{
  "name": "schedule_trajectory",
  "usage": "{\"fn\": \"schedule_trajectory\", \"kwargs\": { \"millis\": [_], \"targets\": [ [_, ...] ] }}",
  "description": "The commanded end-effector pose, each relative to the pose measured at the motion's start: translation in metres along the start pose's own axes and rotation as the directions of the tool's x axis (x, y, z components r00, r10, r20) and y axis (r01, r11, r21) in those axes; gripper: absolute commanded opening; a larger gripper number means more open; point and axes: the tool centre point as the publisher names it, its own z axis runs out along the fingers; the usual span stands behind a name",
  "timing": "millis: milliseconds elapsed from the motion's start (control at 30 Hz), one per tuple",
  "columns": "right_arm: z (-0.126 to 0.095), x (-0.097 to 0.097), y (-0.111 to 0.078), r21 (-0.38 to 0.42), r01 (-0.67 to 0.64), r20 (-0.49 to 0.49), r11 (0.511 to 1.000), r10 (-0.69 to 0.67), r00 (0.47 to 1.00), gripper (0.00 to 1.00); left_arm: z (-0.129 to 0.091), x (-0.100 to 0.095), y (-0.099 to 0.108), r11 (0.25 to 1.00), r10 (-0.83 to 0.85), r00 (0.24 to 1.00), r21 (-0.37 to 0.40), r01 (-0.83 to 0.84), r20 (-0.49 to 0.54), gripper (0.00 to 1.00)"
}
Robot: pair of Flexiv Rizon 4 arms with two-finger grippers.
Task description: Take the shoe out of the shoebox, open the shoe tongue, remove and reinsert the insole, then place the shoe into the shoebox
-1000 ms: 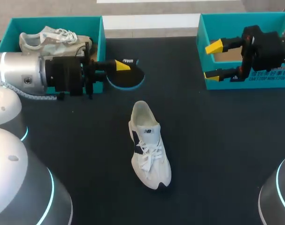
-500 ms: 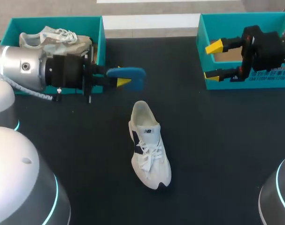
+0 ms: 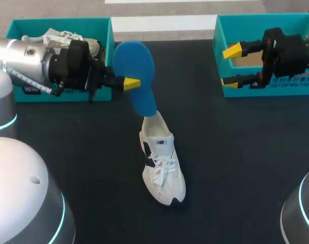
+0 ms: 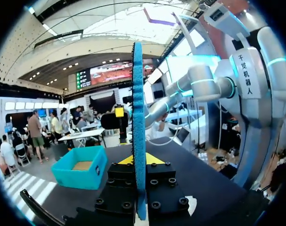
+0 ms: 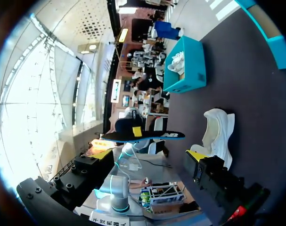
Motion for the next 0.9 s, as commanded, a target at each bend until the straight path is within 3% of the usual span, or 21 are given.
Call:
{"fn": "schedule_trajectory", "kwargs": {
  "millis": [33, 67, 300, 667, 900],
  "targets": [
    [0.001, 0.0, 0.001, 0.0, -0.001, 0.001, 1.0, 0.001, 1.0, 1.0, -0.002, -0.011, -0.002, 0.852, -0.508, 0.85, 0.066, 0.52, -0.143, 0.0],
    [0.001, 0.0, 0.001, 0.0, -0.001, 0.001, 1.0, 0.001, 1.0, 1.0, -0.002, -0.014, -0.002, 0.803, -0.589, 0.801, 0.039, 0.595, -0.108, 0.0],
    [0.001, 0.0, 0.001, 0.0, -0.001, 0.001, 1.0, 0.001, 1.0, 1.0, 0.002, -0.017, 0.007, 0.564, -0.813, 0.554, -0.007, 0.825, -0.18, 0.0],
    [0.001, 0.0, 0.001, 0.0, -0.001, 0.001, 1.0, 0.001, 1.0, 1.0, -0.003, -0.008, -0.005, 0.248, -0.937, 0.237, -0.011, 0.969, -0.255, 0.0],
    [0.001, 0.0, 0.001, 0.0, -0.001, 0.001, 1.0, 0.001, 1.0, 1.0, -0.002, -0.004, -0.013, 0.217, -0.95, 0.2, -0.045, 0.975, -0.241, 0.0]
  ]
}}
